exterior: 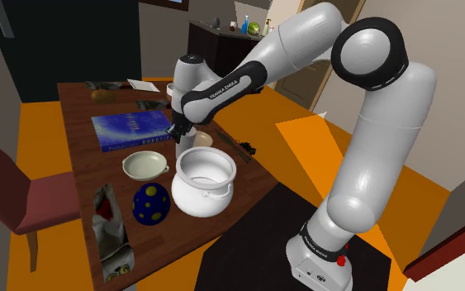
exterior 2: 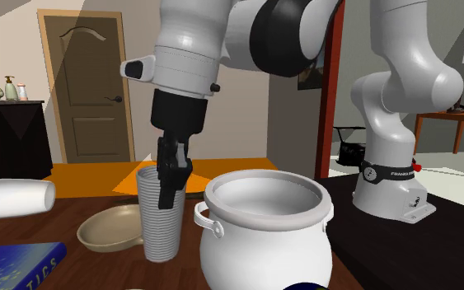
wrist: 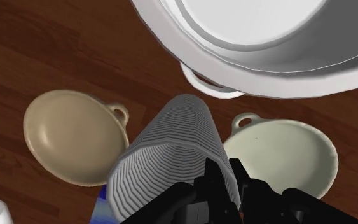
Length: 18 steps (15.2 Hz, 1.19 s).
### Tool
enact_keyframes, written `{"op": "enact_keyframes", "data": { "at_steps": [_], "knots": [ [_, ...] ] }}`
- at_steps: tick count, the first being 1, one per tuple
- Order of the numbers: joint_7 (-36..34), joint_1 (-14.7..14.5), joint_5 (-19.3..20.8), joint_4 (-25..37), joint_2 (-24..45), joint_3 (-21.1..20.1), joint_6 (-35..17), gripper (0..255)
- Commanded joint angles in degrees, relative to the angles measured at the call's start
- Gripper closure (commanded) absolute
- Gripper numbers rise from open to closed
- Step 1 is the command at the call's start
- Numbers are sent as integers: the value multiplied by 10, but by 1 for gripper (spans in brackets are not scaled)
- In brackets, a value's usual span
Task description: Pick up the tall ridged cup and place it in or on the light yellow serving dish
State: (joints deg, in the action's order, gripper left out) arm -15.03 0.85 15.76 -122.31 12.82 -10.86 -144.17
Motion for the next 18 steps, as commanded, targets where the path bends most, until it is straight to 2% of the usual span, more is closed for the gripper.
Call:
{"op": "enact_keyframes", "data": {
  "at_steps": [1,11,18],
  "knots": [
    [7,1,-8,4,-12,-3,15,255],
    [33,5,-37,29,-56,-10,82,255],
    [-33,-45,-10,194,31,-31,173,255]
  ]
}}
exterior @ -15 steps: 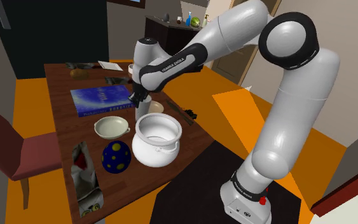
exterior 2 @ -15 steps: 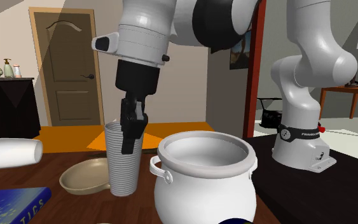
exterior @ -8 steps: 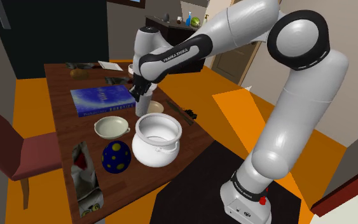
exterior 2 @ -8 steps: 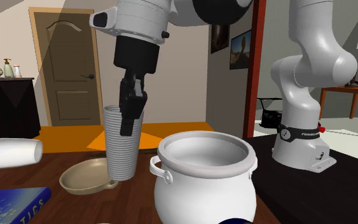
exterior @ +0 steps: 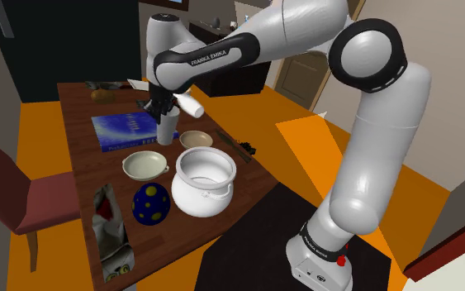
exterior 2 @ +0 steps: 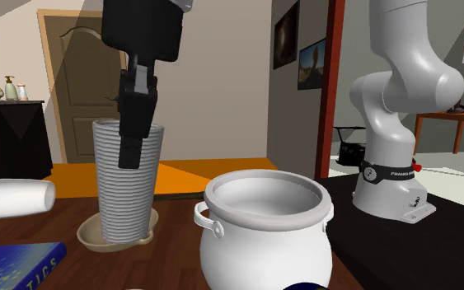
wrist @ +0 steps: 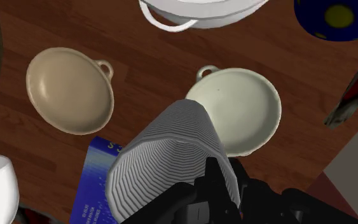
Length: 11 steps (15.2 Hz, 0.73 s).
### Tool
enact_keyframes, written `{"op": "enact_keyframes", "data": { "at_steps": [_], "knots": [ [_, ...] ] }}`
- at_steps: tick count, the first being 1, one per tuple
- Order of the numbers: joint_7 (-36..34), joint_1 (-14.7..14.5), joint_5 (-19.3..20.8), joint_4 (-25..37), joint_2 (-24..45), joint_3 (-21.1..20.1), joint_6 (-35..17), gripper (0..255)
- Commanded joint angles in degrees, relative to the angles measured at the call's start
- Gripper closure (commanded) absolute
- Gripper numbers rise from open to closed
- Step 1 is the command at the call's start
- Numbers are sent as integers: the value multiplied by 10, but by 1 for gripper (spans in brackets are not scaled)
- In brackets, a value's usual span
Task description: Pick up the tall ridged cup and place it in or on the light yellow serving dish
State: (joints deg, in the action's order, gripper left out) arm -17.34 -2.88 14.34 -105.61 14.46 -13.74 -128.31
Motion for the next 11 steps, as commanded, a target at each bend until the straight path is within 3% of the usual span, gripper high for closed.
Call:
{"op": "enact_keyframes", "data": {
  "at_steps": [1,5,11],
  "knots": [
    [-17,-16,8,55,30,-4,29,255],
    [-44,-52,24,177,96,-10,93,255],
    [-54,-55,32,163,111,-7,65,255]
  ]
}}
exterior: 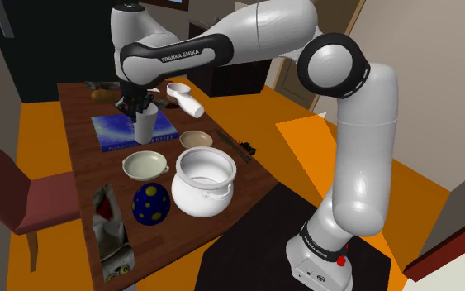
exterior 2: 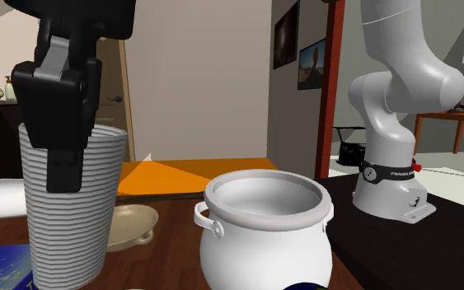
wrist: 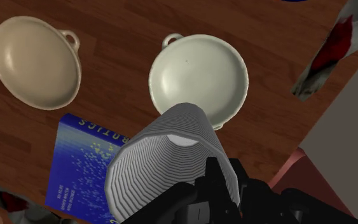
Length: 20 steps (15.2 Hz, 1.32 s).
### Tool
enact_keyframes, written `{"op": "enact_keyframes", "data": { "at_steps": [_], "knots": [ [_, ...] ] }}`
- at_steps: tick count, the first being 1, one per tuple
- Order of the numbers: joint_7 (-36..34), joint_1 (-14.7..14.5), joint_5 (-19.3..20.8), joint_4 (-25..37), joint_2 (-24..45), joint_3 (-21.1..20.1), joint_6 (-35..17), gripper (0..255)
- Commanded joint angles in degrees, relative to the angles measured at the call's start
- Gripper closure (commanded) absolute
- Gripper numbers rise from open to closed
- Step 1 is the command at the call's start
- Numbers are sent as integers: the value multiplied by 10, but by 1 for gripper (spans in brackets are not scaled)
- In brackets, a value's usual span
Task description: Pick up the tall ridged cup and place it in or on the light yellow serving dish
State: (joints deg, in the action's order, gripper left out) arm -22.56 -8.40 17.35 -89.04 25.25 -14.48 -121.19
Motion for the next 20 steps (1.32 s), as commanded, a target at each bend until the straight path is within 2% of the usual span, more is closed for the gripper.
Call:
{"op": "enact_keyframes", "data": {
  "at_steps": [1,18,20],
  "knots": [
    [-3,0,3,-7,6,1,-12,255],
    [-34,-6,32,-56,60,16,-113,255],
    [-34,-6,32,-56,60,16,-113,255]
  ]
}}
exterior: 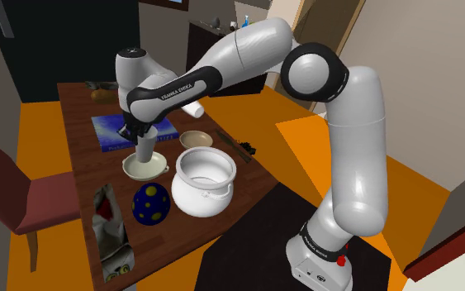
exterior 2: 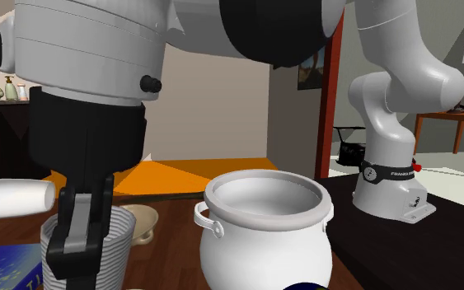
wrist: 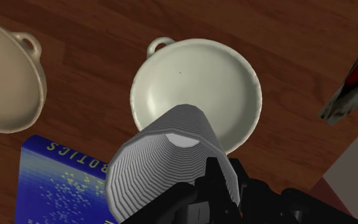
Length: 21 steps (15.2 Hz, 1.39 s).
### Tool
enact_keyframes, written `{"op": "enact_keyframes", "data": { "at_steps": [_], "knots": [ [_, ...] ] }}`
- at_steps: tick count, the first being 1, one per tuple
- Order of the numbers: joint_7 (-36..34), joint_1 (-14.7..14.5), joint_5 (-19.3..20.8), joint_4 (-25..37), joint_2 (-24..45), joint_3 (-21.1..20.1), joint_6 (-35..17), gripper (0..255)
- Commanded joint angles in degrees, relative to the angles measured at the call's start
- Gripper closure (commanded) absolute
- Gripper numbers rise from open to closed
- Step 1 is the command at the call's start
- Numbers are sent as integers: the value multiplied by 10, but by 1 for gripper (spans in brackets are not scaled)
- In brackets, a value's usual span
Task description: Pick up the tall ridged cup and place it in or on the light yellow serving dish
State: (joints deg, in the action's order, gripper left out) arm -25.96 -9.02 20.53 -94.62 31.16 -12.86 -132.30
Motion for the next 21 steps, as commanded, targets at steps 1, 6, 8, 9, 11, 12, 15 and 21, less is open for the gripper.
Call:
{"op": "enact_keyframes", "data": {
  "at_steps": [1,6,8,9,11,12,15,21],
  "knots": [
    [0,0,0,0,1,0,-1,255],
    [0,0,0,0,1,0,-1,0],
    [0,0,0,0,1,0,-1,0],
    [0,0,0,0,1,0,-1,0],
    [0,0,0,0,1,0,-1,0],
    [2,1,-4,-1,-12,-3,10,0],
    [9,2,-16,1,-46,-11,45,0],
    [9,2,-16,1,-46,-11,45,0]
  ]
}}
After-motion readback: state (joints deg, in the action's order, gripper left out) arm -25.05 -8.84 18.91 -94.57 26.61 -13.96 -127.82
